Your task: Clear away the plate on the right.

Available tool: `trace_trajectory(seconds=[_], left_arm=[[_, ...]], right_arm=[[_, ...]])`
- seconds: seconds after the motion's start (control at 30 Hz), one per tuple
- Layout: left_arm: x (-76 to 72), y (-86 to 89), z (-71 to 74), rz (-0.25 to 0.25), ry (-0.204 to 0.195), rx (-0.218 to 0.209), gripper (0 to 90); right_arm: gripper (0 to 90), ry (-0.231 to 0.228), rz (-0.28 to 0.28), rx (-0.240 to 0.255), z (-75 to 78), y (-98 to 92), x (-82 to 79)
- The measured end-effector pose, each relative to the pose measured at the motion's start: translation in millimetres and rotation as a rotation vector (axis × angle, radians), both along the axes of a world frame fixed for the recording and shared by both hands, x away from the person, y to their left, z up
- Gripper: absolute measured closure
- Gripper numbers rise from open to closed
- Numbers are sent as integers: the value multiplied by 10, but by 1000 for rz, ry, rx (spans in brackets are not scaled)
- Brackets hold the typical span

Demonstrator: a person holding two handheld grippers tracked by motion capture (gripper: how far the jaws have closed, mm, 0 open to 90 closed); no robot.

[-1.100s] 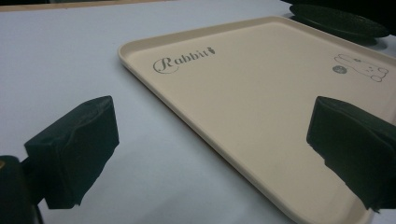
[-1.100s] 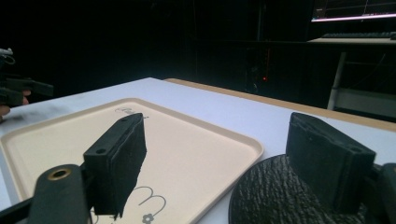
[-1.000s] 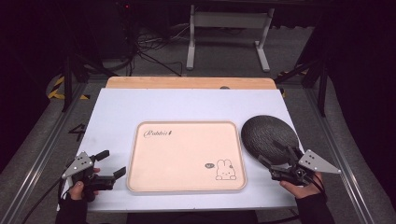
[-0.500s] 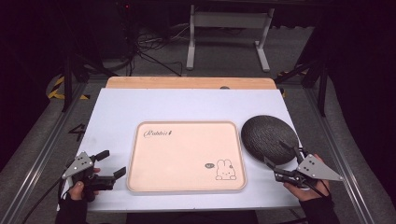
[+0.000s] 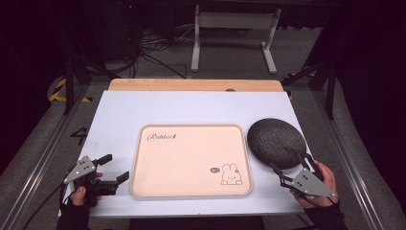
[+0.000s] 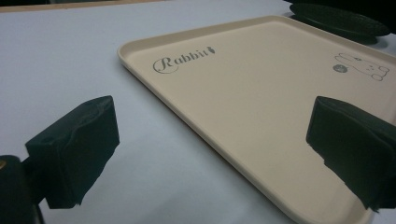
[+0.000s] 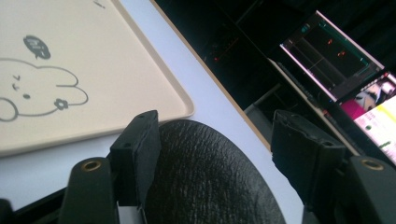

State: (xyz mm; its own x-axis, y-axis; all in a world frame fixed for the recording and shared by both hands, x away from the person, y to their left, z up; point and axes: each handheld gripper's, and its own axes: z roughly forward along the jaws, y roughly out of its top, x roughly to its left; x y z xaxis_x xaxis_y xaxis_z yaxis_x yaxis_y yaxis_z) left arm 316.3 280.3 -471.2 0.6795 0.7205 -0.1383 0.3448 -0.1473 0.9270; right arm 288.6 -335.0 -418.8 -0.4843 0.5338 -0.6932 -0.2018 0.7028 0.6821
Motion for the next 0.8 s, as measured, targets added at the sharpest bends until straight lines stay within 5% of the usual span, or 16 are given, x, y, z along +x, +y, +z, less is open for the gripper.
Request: trace_trajectory(seconds=[0.3,0.8], left_arm=[[-2,-3,0,0,2,1,34],[0,-2,0,-2,-1,5,35]], right_arm=[[335,-93,-3,-172,-34,40,-7],[392,-64,-69,-325,-197,8,31]])
